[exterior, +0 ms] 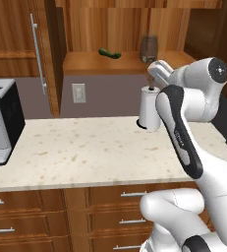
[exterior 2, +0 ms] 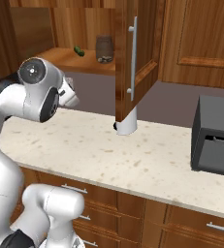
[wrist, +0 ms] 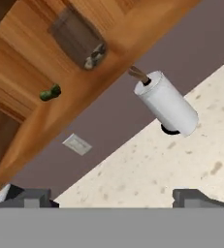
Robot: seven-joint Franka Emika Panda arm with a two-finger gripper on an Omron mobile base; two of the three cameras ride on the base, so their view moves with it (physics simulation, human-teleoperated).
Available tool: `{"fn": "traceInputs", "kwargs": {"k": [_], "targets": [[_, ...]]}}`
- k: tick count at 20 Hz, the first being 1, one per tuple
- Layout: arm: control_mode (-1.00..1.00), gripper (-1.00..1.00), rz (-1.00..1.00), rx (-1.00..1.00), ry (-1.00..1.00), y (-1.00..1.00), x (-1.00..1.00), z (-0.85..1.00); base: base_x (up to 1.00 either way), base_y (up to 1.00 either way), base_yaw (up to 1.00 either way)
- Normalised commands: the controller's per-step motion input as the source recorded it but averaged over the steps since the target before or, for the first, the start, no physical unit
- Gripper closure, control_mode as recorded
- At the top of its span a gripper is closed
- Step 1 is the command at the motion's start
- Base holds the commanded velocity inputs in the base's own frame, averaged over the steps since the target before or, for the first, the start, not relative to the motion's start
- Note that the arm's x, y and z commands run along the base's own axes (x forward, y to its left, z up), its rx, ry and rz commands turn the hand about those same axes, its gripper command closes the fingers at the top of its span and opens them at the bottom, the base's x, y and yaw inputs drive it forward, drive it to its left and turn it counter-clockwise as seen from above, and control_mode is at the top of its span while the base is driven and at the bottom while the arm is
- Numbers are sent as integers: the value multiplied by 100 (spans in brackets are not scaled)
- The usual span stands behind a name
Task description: Pick the candle and jar from the dining table and place them in the open cabinet. Close the cabinet after placing the objects.
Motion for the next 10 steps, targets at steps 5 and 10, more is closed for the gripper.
{"fn": "traceInputs", "kwargs": {"k": [5,10], "targets": [[-100,-100,27,7,25,14,-5,-96,0,0,0],[-100,-100,17,0,25,31,-19,-70,0,0,0]]}}
